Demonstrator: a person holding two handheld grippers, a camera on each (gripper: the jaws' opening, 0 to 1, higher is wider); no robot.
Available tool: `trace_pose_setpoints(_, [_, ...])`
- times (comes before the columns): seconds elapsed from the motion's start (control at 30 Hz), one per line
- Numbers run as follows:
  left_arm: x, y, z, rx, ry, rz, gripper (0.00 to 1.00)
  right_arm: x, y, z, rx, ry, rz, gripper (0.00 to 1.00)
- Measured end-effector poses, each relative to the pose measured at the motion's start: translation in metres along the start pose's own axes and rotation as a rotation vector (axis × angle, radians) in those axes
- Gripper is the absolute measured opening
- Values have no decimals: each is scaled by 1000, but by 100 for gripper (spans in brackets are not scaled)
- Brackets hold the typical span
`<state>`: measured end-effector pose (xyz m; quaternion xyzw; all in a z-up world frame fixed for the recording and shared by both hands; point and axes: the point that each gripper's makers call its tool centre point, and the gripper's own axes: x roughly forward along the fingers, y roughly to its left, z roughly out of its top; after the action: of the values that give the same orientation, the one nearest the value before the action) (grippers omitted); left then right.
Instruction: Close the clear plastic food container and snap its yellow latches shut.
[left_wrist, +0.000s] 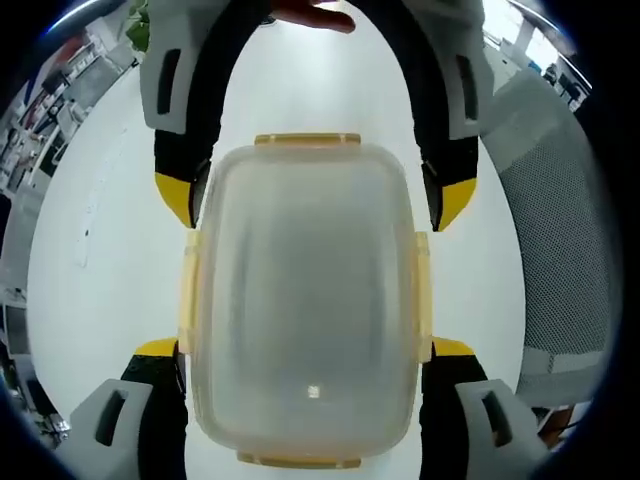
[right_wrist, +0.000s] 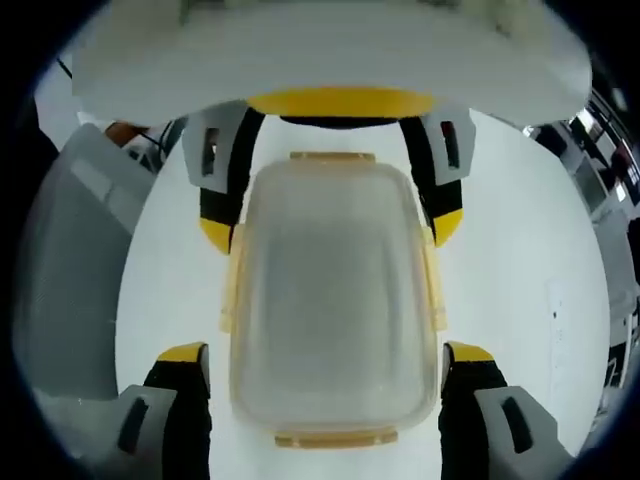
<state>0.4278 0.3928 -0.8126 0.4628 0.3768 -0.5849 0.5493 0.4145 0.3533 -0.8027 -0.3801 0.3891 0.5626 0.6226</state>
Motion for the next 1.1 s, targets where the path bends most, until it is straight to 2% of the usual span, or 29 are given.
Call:
trace_pose_setpoints(0.1, [1,1,-2,6,9,1,99,-1,-2,-2,-2,9,-11,95])
trace_pose_setpoints(0.37, [-4,0,-1,-4,0,11,96,-7,0,2,10,-36,-22,92])
trace_pose_setpoints(0.57, [-7,-3,-3,-7,-5,11,93,-8,1,1,-11,-35,-27,92])
trace_pose_setpoints(0.83, [-15,-3,1,-15,-30,21,93,-19,2,7,4,-66,-30,91])
trace_pose_setpoints(1.1, [-24,-1,4,-29,-52,45,93,-26,1,6,26,-87,-52,91])
